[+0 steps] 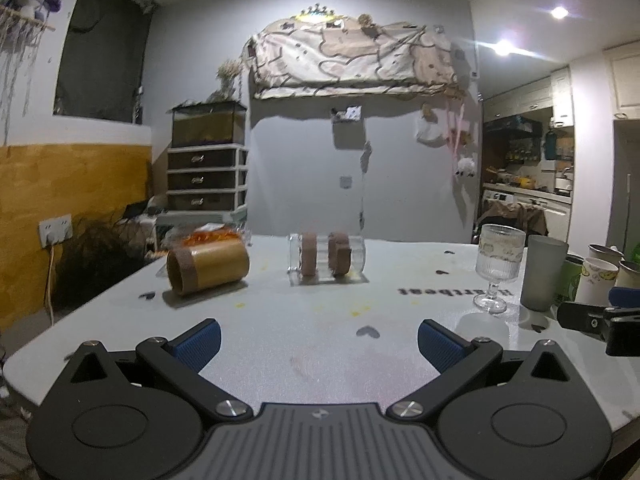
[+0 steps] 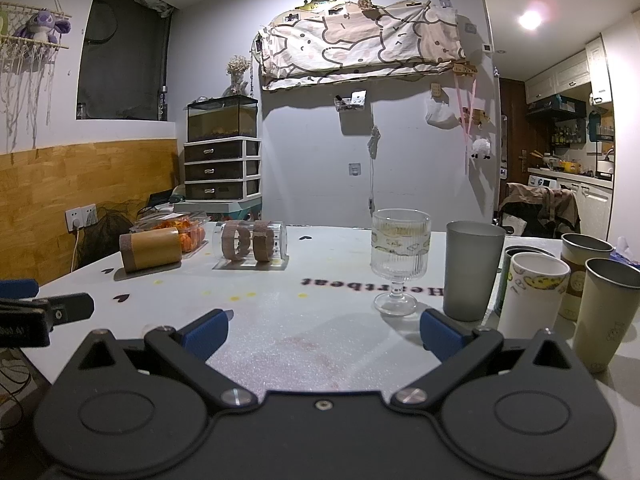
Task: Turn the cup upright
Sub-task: 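Reach the left tool to the tan cup lying on its side and grasp it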
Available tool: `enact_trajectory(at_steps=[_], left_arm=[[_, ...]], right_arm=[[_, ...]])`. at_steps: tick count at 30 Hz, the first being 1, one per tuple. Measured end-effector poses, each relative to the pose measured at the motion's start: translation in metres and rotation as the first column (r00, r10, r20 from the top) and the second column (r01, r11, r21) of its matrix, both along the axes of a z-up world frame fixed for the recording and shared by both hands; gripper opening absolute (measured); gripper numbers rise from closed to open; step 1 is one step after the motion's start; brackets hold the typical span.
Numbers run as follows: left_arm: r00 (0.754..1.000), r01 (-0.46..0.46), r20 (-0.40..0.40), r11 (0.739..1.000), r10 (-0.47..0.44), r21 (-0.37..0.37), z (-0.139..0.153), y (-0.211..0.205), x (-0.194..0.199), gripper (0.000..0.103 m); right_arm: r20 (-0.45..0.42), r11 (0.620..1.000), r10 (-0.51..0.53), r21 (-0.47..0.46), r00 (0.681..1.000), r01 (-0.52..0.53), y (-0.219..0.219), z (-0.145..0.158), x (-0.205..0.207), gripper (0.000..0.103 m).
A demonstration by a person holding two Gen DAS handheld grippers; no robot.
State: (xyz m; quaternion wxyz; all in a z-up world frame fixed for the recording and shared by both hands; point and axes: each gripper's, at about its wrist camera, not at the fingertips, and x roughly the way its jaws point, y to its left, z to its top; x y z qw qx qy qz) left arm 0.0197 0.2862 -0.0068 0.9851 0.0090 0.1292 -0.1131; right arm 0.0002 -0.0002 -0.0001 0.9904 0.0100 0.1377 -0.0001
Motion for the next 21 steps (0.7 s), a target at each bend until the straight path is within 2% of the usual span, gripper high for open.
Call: enact_trajectory(at_steps=[7, 15, 17, 21], left_arm=[[0.999, -0.010, 0.040, 0.990, 0.005, 0.138, 0.006, 0.026, 0.036, 0.103], [1.000, -0.006, 0.008, 0.962, 0.004, 0.274, 0.014, 0.046, 0.122, 0.102], [1.000, 0.005, -0.022, 0.939, 0.003, 0.345, 0.014, 0.045, 0.149, 0.102], [0.996, 0.050, -0.084, 0.860, -0.009, 0.508, 0.009, 0.043, 0.194, 0.099]], right_arm=[[-0.007, 1.000, 0.002, 0.003, 1.000, -0.002, 0.001, 0.000, 0.001, 0.103], [-0.031, 0.999, 0.046, -0.004, 0.998, -0.046, 0.007, -0.008, 0.008, 0.103], [-0.035, 0.998, 0.059, -0.018, 0.998, -0.060, 0.011, -0.010, 0.012, 0.103], [-0.037, 0.997, 0.073, -0.023, 0.997, -0.074, 0.014, -0.014, 0.016, 0.103]])
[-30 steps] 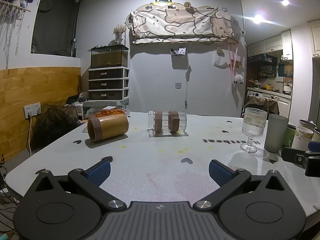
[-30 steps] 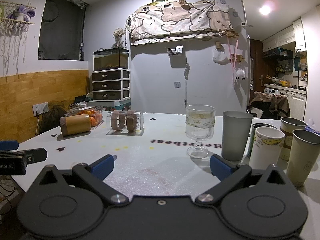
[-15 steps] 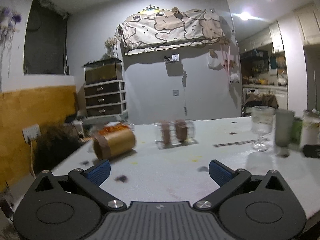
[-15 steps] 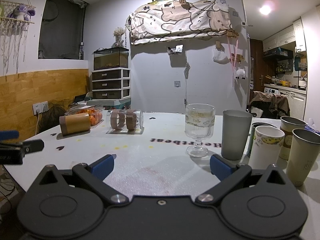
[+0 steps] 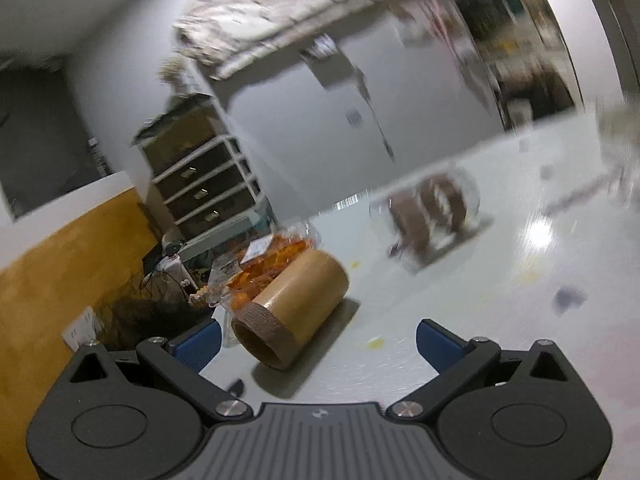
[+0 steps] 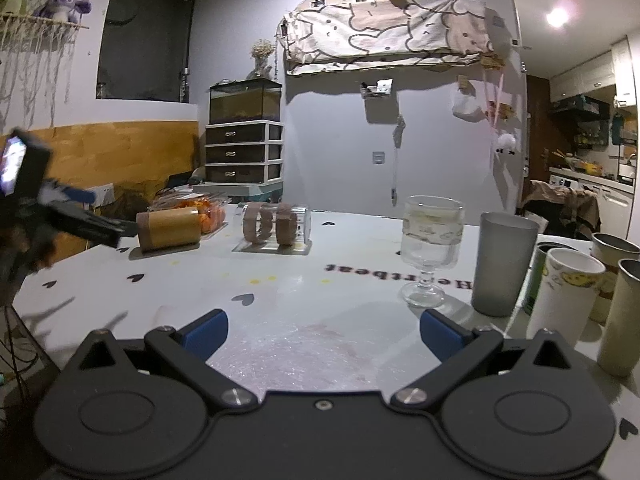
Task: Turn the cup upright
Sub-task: 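Reach the left tool to the tan cup lying on its side and grasp it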
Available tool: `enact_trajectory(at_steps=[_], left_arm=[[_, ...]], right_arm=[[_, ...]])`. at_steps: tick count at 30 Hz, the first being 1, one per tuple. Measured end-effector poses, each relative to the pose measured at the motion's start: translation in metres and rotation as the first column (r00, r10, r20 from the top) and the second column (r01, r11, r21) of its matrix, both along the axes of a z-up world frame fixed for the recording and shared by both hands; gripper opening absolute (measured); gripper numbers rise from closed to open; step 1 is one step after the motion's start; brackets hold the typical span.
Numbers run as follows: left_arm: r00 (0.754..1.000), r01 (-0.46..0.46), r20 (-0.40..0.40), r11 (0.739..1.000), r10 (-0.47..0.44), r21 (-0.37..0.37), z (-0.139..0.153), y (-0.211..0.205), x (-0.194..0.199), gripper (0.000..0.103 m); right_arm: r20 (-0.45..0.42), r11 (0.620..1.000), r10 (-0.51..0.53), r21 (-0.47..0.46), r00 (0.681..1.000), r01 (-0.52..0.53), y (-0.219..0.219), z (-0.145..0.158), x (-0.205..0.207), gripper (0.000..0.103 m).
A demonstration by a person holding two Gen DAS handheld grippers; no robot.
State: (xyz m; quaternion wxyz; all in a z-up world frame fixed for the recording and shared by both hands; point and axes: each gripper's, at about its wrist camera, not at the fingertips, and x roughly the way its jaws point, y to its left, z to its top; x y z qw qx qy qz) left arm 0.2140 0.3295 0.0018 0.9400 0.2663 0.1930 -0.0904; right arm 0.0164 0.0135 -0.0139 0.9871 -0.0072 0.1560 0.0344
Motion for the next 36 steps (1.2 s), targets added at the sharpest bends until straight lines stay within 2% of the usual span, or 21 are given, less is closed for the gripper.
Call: enact_trajectory(at_steps=[2, 5, 8, 12, 15, 21, 23, 24, 25, 31, 36], left_arm=[[0.999, -0.016, -0.034, 0.997, 0.018, 0.070, -0.002, -0.001, 0.024, 0.095], [0.997, -0.014, -0.071, 0.991, 0.023, 0.136, -0.005, -0.001, 0.058, 0.092], [0.993, 0.020, -0.116, 0.985, 0.000, 0.172, -0.008, -0.002, 0.085, 0.091], [0.975, 0.082, -0.223, 0.967, -0.027, 0.239, -0.017, -0.005, 0.118, 0.091], [0.966, 0.100, -0.257, 0.954, -0.025, 0.282, -0.019, -0.003, 0.138, 0.092], [0.924, 0.144, -0.381, 0.955, -0.037, 0.258, -0.028, 0.018, 0.163, 0.093], [0.924, 0.130, -0.380, 0.968, -0.040, 0.214, -0.026, 0.025, 0.165, 0.092], [0.925, 0.123, -0.379, 0.972, -0.040, 0.199, -0.026, 0.028, 0.166, 0.089], [0.928, 0.114, -0.371, 0.975, -0.035, 0.193, -0.025, 0.030, 0.164, 0.080], [0.944, 0.105, -0.327, 0.979, -0.042, 0.177, -0.024, 0.020, 0.139, 0.074], [0.955, 0.083, -0.294, 0.983, -0.032, 0.164, -0.027, -0.001, 0.105, 0.074]], right_arm=[[-0.011, 1.000, 0.004, 0.008, 1.000, -0.003, 0.000, -0.003, 0.004, 0.103], [-0.030, 1.000, 0.004, 0.014, 1.000, -0.004, -0.001, -0.008, 0.011, 0.103], [-0.044, 1.000, -0.006, 0.004, 0.999, 0.007, -0.003, -0.011, 0.019, 0.103], [-0.056, 1.000, -0.022, -0.010, 0.998, 0.021, -0.006, -0.012, 0.031, 0.103], [-0.070, 1.000, -0.027, -0.014, 0.997, 0.026, -0.009, -0.016, 0.040, 0.103], [-0.104, 1.000, -0.027, -0.005, 0.994, 0.027, -0.010, -0.023, 0.057, 0.103], [-0.114, 1.000, -0.025, 0.003, 0.993, 0.026, -0.011, -0.024, 0.060, 0.103], [-0.118, 1.000, -0.025, 0.007, 0.993, 0.026, -0.011, -0.025, 0.062, 0.103], [-0.123, 1.000, -0.024, 0.010, 0.992, 0.026, -0.011, -0.026, 0.064, 0.103], [-0.126, 1.000, 0.002, 0.017, 0.992, 0.000, -0.009, -0.027, 0.065, 0.103], [-0.114, 0.999, 0.003, 0.051, 0.993, 0.003, -0.014, -0.025, 0.059, 0.102]])
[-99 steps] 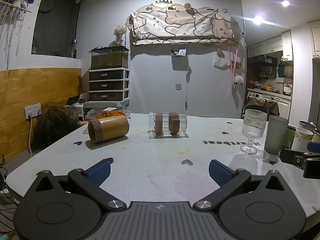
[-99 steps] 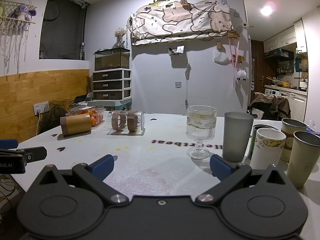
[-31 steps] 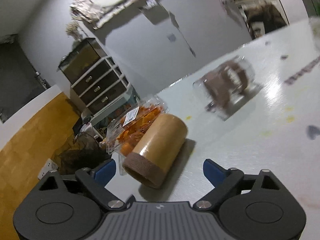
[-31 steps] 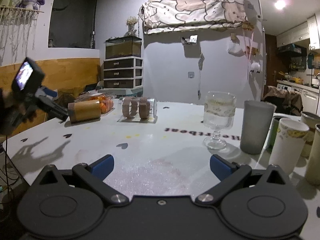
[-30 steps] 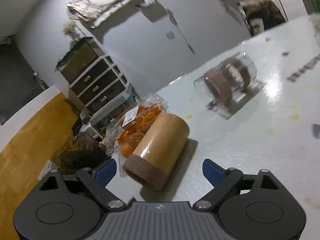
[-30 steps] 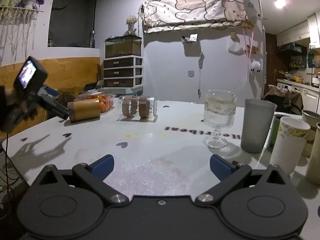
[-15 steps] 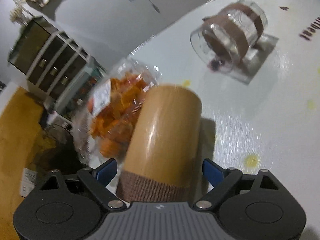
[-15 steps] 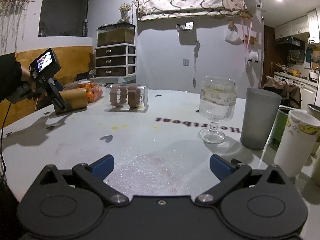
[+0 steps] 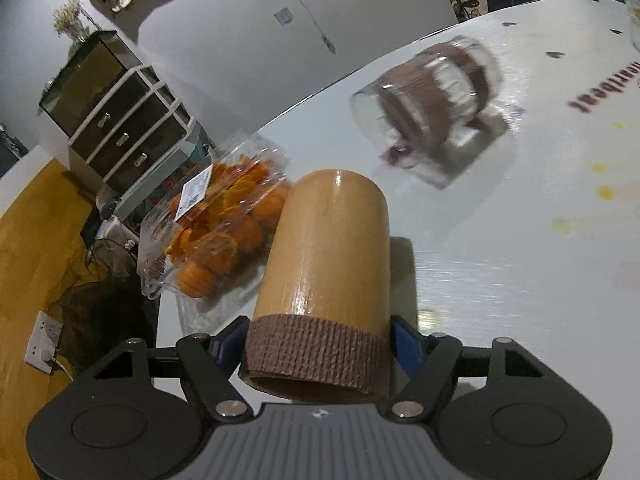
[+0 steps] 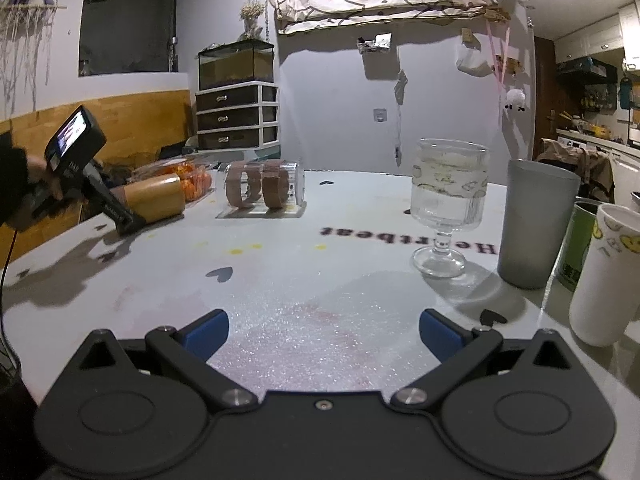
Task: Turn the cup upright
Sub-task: 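Lift the tan cup with the left tool and carry it toward the right tool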
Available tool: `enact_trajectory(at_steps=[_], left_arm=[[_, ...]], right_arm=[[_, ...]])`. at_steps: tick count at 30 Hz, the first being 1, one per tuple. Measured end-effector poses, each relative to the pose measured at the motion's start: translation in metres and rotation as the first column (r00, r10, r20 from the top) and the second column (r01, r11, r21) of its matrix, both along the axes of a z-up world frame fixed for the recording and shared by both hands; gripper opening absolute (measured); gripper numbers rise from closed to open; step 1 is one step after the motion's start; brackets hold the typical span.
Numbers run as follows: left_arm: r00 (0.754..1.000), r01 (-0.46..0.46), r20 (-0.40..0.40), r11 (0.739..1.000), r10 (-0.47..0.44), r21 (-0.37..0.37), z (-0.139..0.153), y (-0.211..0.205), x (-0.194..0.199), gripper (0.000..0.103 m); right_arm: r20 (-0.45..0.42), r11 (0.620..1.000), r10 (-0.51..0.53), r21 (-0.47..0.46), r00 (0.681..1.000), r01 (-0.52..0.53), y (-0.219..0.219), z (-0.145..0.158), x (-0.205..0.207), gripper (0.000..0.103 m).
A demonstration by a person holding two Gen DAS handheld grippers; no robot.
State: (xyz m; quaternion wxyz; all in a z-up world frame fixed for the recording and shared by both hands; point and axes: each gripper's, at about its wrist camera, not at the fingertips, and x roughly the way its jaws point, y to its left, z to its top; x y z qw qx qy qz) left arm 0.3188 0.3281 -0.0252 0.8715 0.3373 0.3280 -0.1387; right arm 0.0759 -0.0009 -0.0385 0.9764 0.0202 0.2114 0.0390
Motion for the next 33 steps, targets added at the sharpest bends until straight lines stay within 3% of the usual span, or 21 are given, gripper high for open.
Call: enact_trajectory(at_steps=[5, 12, 18, 23, 28, 33], left_arm=[[1.000, -0.019, 0.017, 0.998, 0.020, -0.062, 0.000, -0.026, -0.042, 0.074], [0.990, 0.142, 0.040, 0.981, -0.137, -0.135, -0.001, -0.073, -0.122, 0.074], [0.950, 0.311, 0.047, 0.935, -0.307, -0.171, -0.005, -0.108, -0.185, 0.073], [0.889, 0.458, 0.076, 0.881, -0.452, -0.115, -0.012, -0.136, -0.231, 0.073], [0.857, 0.516, 0.087, 0.848, -0.509, -0.120, -0.018, -0.149, -0.255, 0.073], [0.839, 0.545, 0.094, 0.828, -0.536, -0.134, -0.019, -0.148, -0.269, 0.074]], right_arm=[[0.027, 1.000, 0.016, 0.022, 1.000, -0.017, -0.006, 0.004, -0.013, 0.102], [0.060, 0.999, -0.005, 0.049, 0.998, 0.002, -0.022, 0.010, -0.033, 0.102], [0.081, 0.998, -0.036, 0.061, 0.996, 0.031, -0.035, 0.015, -0.050, 0.102], [0.095, 0.993, -0.084, 0.087, 0.992, 0.076, -0.047, 0.019, -0.065, 0.102], [0.063, 0.989, -0.122, 0.089, 0.991, 0.116, -0.053, 0.022, -0.064, 0.102], [0.017, 0.990, -0.091, 0.112, 0.996, 0.088, -0.056, 0.030, -0.026, 0.102]])
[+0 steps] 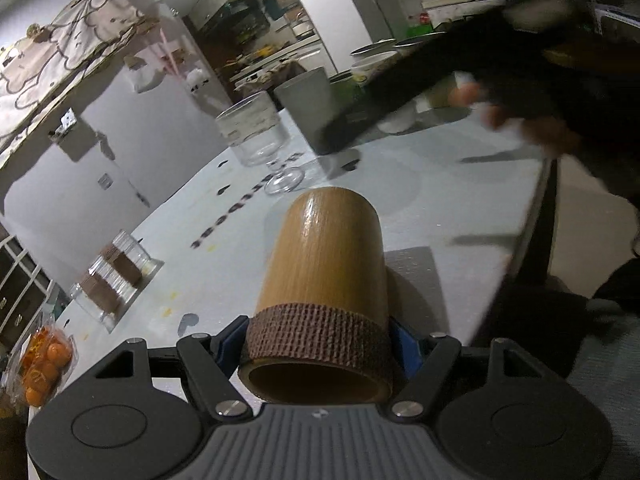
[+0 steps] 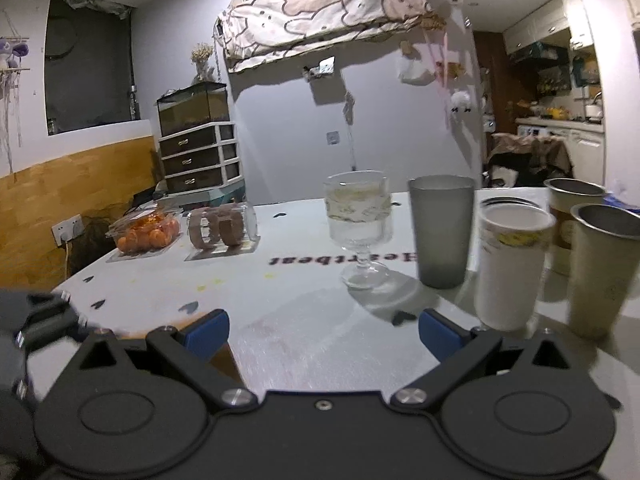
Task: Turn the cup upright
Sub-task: 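Lift the tan cup with the left tool and carry it toward the right tool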
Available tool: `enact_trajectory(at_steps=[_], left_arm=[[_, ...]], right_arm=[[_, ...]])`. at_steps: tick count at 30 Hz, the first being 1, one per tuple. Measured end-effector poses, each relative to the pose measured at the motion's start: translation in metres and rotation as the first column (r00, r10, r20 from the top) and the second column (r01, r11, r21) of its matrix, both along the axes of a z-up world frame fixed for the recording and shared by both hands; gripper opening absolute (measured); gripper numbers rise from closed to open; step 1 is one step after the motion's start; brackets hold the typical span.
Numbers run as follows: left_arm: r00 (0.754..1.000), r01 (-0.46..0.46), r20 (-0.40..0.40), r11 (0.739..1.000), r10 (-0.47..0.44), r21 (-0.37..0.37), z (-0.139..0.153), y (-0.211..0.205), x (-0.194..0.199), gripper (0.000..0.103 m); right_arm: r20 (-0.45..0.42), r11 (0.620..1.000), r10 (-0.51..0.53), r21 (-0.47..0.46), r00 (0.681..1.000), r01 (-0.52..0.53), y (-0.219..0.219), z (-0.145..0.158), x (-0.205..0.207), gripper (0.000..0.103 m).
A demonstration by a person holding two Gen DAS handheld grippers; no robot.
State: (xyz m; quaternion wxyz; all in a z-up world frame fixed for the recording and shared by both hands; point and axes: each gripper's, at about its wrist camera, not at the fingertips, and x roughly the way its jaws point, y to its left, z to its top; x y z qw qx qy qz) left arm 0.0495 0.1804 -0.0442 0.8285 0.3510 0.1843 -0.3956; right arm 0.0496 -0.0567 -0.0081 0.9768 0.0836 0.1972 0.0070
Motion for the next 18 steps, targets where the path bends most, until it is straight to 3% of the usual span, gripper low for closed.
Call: enact_trajectory(at_steps=[4, 7, 12, 18], left_arm=[[1.000, 0.005, 0.010, 1.000, -0.005, -0.029, -0.003, 0.002, -0.004, 0.077], [1.000, -0.007, -0.023, 0.997, 0.005, -0.073, -0.003, 0.008, -0.003, 0.092], [0.996, -0.073, -0.056, 0.985, 0.065, -0.153, -0.008, 0.023, -0.005, 0.093], [0.976, -0.203, -0.129, 0.942, 0.174, -0.267, -0.011, 0.051, 0.004, 0.094]], right_arm=[[-0.070, 0.995, 0.085, 0.054, 0.994, -0.081, 0.008, 0.003, 0.040, 0.102], [-0.127, 0.989, 0.144, 0.049, 0.981, -0.139, 0.021, 0.003, 0.068, 0.102], [-0.265, 0.980, 0.193, -0.002, 0.945, -0.201, 0.042, -0.006, 0.101, 0.102], [-0.354, 0.980, 0.181, -0.010, 0.918, -0.197, 0.032, -0.017, 0.112, 0.101]])
